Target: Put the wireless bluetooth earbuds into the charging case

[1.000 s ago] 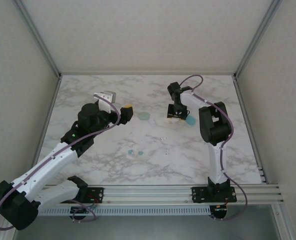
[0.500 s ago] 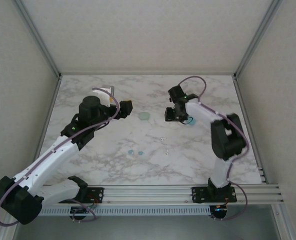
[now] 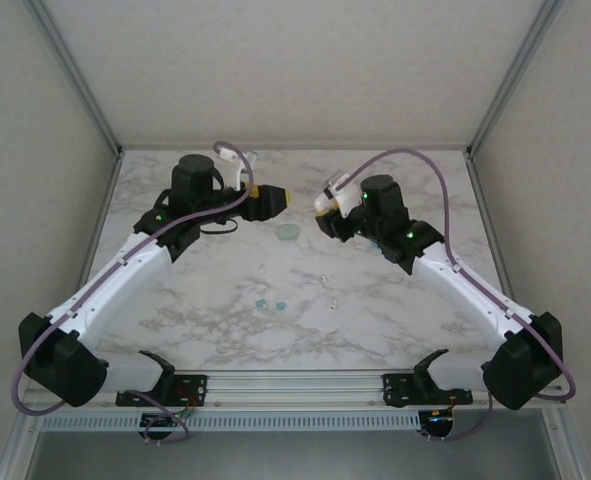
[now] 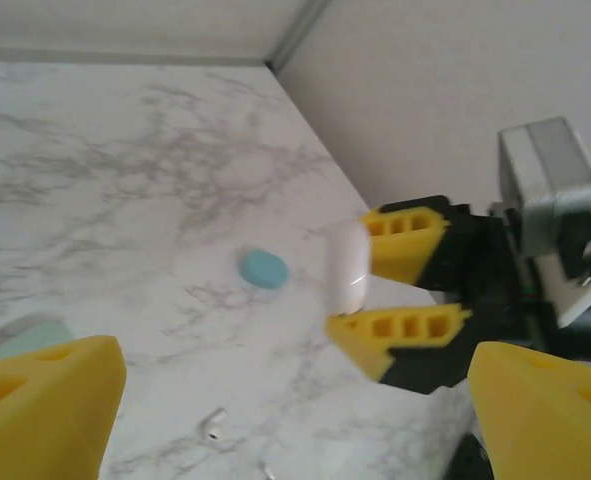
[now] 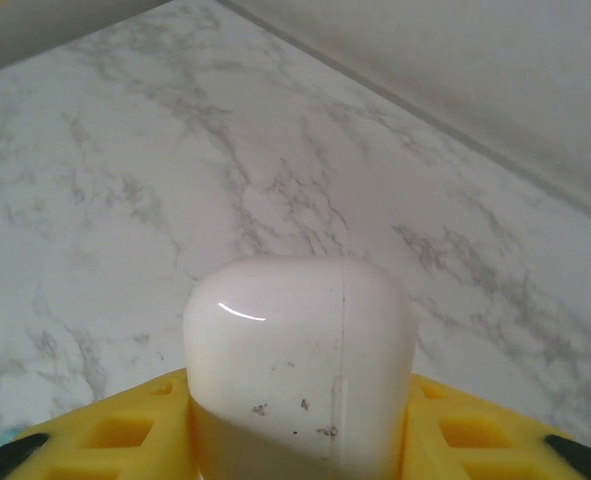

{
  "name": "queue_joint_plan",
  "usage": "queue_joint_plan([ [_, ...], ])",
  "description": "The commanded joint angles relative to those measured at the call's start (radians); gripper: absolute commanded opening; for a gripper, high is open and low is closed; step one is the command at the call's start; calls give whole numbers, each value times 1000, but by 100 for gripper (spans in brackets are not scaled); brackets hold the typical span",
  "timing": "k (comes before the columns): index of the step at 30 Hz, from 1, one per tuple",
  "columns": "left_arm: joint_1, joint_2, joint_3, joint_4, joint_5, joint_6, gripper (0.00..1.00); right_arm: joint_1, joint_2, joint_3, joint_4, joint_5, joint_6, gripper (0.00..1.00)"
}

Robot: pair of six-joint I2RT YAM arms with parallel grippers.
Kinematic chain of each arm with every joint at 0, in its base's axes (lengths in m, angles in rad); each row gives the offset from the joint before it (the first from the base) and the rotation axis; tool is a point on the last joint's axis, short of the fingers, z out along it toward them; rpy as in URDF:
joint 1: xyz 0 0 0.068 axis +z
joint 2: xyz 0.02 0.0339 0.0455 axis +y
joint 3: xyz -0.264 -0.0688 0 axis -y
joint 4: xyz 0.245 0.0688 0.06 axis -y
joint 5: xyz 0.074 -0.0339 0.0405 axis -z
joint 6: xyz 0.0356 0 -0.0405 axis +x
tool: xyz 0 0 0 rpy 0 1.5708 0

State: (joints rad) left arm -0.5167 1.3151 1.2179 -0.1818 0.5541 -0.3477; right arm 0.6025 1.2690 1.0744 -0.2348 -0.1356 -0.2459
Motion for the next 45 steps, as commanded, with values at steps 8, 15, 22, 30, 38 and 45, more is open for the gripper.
queue_joint_plan([
  [8, -58, 67, 50, -30, 147, 20, 69, 42, -107, -74, 180, -50, -229, 36],
  [15, -92, 107, 85, 11, 138, 19, 72, 43, -109, -82, 191, -70, -230, 36],
  [22, -111, 149, 126, -53, 130, 55, 68, 45, -105, -88, 212, -79, -229, 36],
  [30, -120, 185, 153, -57, 131, 59, 53, 49, -100, -94, 225, -104, -233, 36],
  [38, -125, 217, 176, -64, 140, 55, 42, 48, -108, -91, 213, -107, -251, 36],
  [45, -128, 224, 195, -109, 151, 92, 25, 50, -105, -93, 226, -101, -249, 36],
])
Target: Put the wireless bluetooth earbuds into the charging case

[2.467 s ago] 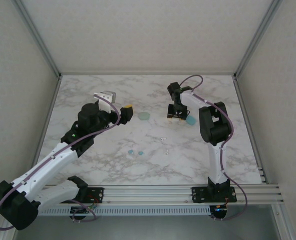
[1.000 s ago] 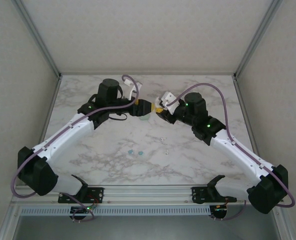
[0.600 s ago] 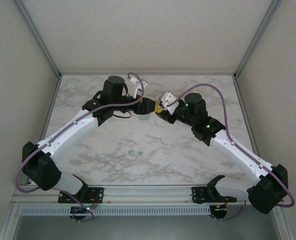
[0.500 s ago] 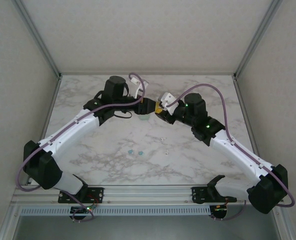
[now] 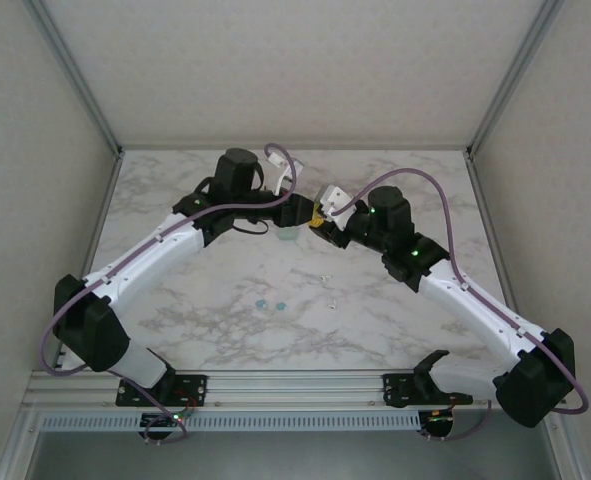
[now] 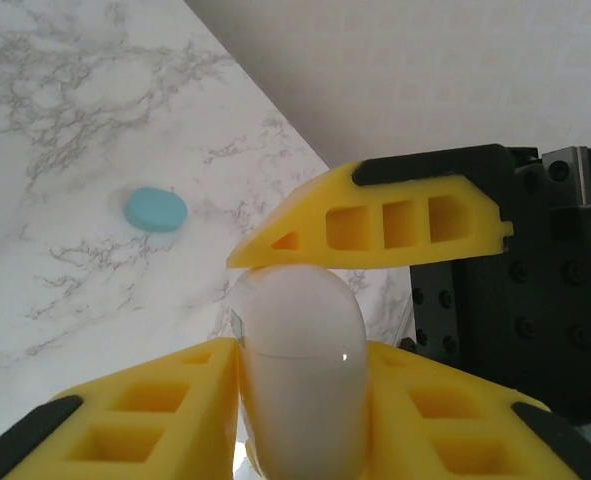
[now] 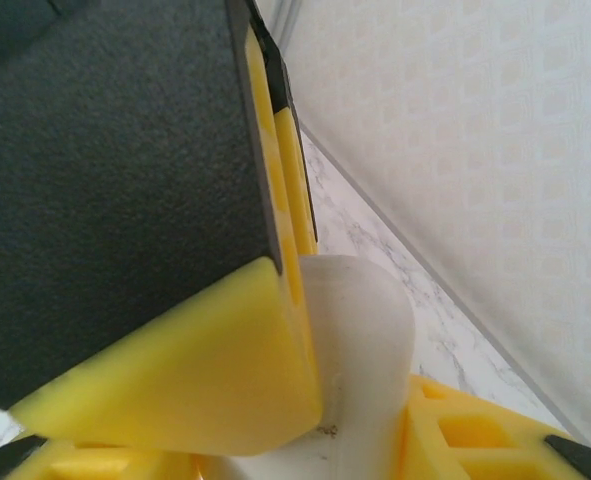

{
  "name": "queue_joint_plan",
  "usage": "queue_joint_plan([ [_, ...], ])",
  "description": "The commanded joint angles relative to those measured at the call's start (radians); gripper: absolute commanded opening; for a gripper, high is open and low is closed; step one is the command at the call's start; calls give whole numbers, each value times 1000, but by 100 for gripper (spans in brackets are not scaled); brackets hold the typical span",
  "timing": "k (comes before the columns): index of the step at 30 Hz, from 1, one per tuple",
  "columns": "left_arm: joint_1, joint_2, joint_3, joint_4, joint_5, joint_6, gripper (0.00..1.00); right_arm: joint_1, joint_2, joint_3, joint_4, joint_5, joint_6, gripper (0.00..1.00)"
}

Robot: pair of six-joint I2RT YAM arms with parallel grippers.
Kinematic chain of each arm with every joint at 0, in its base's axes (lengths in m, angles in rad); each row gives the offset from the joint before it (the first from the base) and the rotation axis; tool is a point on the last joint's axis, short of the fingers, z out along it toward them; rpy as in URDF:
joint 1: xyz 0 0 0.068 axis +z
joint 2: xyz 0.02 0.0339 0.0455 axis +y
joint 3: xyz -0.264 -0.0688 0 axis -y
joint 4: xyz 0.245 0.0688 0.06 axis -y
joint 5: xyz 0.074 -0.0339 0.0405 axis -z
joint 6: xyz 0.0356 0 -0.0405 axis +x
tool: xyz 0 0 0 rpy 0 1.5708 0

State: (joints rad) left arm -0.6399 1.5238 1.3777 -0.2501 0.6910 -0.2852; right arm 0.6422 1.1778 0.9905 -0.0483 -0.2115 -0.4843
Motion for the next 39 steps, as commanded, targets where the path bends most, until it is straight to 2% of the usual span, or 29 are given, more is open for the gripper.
queue_joint_plan([
  [1, -5, 13, 37, -46, 15, 33, 22, 10, -14, -9, 39, -23, -11, 36],
  [3, -5, 13, 39, -51, 22, 37, 14, 11, -16, -9, 41, -18, -10, 37],
  [6, -5, 5, 35, -38, 32, 38, 9, 10, -21, -12, 42, -5, -4, 42],
  [11, 3, -80, -24, 50, -59, 37, 6, -1, -83, -14, 28, -6, 126, 56],
  [14, 9, -174, -112, 188, -122, 57, 7, -51, -127, 0, 18, -146, 310, 59],
  [15, 12, -210, -153, 246, -128, 78, 10, -74, -134, 15, 6, -205, 391, 60],
  [18, 13, -311, -308, 457, -97, 192, 13, -127, -126, 72, -30, -363, 588, 61],
  [20, 10, -364, -385, 557, -120, 251, 13, -153, -106, 103, -31, -424, 712, 61],
  [23, 9, -409, -436, 619, -135, 300, 12, -183, -43, 180, -46, -475, 938, 62],
  [27, 2, -428, -455, 642, -138, 356, 11, -190, 88, 305, -6, -654, 1247, 67],
  [30, -1, -433, -480, 678, -167, 400, 10, -182, 146, 315, 87, -681, 1491, 71],
  [34, -2, -426, -479, 717, -198, 405, 11, -165, 167, 313, 143, -678, 1644, 78],
  [39, -3, -408, -474, 765, -231, 403, 11, -148, 219, 341, 151, -714, 1761, 80],
])
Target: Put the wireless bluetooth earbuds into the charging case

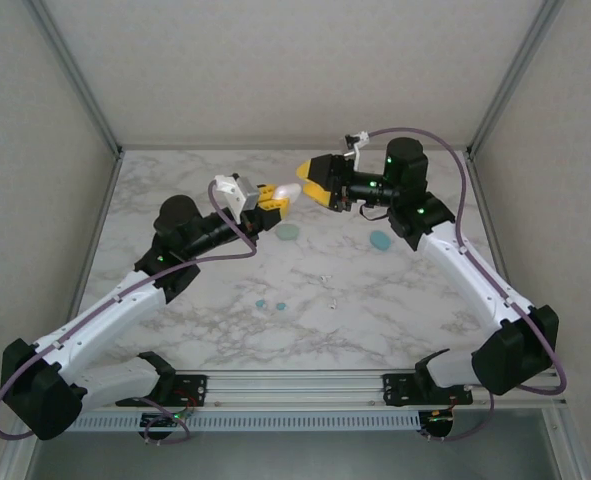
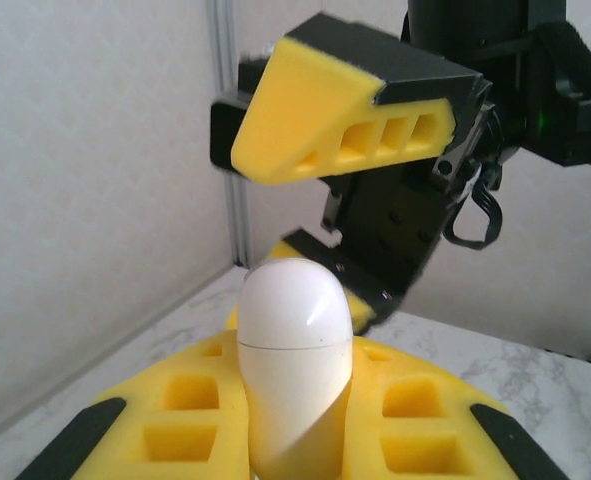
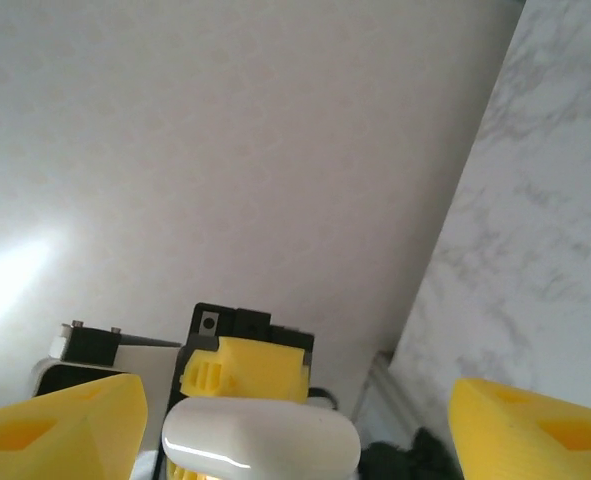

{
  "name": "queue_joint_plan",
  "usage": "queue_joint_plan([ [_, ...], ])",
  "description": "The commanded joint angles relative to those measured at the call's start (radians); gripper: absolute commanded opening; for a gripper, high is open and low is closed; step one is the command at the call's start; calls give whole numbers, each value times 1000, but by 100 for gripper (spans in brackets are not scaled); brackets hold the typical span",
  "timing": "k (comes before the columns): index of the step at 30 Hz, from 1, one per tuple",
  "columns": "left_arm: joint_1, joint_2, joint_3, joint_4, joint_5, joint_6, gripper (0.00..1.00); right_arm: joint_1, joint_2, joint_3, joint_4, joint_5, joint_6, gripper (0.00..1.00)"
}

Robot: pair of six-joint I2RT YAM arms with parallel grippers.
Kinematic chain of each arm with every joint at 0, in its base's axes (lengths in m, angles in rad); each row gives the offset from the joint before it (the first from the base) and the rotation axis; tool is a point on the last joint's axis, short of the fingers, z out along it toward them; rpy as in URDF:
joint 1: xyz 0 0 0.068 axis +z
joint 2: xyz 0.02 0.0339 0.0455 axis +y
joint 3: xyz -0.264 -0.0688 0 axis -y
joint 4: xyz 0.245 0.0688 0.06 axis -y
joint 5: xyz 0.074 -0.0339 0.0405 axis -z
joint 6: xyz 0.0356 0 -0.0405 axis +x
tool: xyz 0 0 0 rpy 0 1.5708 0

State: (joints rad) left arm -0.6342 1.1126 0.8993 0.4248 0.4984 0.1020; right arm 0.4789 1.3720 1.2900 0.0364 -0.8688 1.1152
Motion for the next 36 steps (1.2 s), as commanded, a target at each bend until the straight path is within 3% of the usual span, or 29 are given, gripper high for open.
queue_joint_plan([
  [1, -9, 8, 4, 99, -46, 16, 12, 22, 35, 44, 73, -61, 179, 80],
  [6, -9, 36, 10, 134, -80, 2, 12, 44, 55, 41, 106, -65, 161, 76],
  [18, -9, 62, 1, 190, -67, -86, 11, 45, -48, 49, -128, 103, -233, 76],
  [23, -9, 68, 8, 175, -40, -83, 11, 42, 0, 59, -65, 65, -60, 78],
  [28, -9, 73, 10, 167, -50, -58, 12, 46, 33, -8, 168, 52, 244, 79],
  [36, -10, 88, 18, 149, -73, -16, 12, 60, 64, 19, 147, 31, 342, 71],
])
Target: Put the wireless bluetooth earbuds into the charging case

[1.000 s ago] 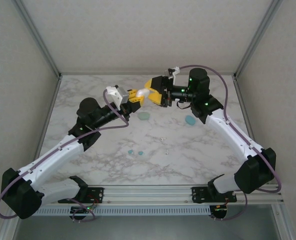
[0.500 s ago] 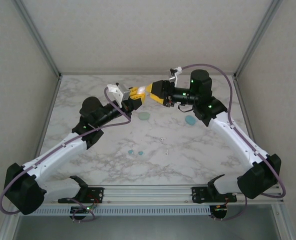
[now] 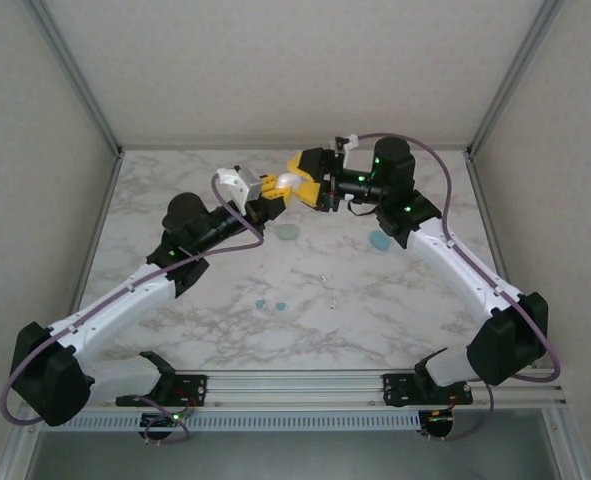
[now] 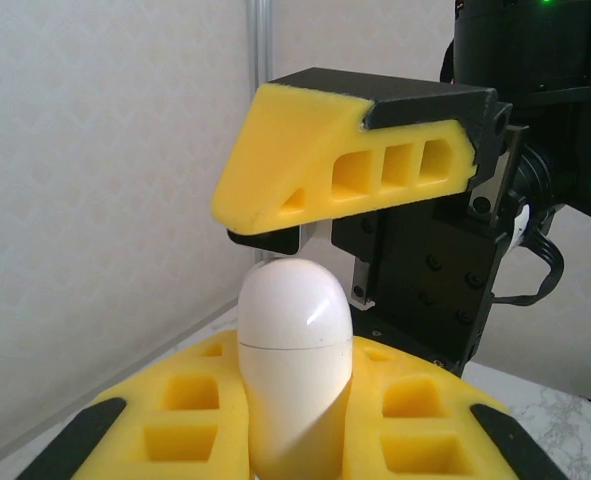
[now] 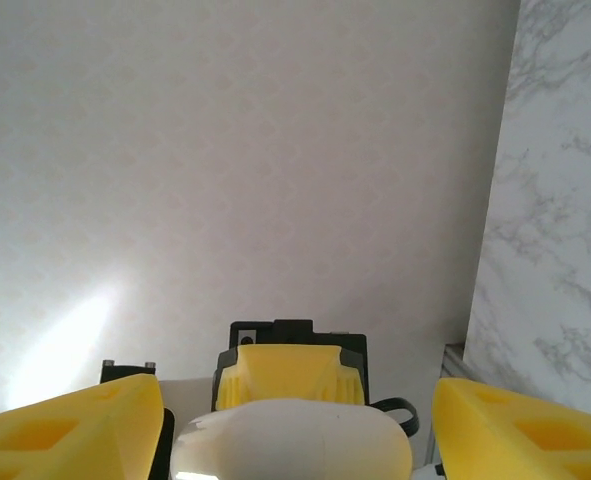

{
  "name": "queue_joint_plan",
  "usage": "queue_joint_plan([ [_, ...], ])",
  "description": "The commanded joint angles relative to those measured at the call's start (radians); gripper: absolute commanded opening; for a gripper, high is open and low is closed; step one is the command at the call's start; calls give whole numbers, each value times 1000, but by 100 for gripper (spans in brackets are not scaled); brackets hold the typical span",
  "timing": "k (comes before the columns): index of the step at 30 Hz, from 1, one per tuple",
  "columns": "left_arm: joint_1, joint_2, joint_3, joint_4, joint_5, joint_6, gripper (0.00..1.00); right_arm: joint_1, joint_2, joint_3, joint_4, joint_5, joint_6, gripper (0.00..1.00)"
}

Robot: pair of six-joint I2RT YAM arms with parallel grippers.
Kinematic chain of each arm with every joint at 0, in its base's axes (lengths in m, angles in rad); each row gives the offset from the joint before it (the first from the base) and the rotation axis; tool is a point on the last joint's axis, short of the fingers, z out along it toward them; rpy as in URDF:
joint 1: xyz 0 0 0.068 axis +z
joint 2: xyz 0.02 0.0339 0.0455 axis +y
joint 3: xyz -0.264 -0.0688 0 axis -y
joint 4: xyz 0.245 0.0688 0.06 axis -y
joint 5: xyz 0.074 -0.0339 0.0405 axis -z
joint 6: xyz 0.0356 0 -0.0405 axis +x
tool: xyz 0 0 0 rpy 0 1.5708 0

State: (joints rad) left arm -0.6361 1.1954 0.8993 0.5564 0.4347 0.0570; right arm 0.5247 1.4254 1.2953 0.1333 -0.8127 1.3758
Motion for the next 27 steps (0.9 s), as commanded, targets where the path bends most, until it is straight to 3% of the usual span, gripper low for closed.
queue_joint_plan([
  [1, -7, 9, 16, 20, -16, 32, 13, 19, 9, 13, 50, -22, 91, 70],
  [7, -8, 25, 21, 14, -27, 48, 13, 30, 0, 15, 19, 6, 81, 60],
  [13, -8, 25, 29, -28, -11, 53, 15, 34, -19, 47, -127, 69, -75, 53],
  [22, -8, 38, 55, -112, 1, 50, 22, 59, -39, 95, -240, 132, -252, 52],
  [27, -8, 58, 78, -127, 7, 39, 24, 66, -28, 101, -251, 128, -268, 52],
])
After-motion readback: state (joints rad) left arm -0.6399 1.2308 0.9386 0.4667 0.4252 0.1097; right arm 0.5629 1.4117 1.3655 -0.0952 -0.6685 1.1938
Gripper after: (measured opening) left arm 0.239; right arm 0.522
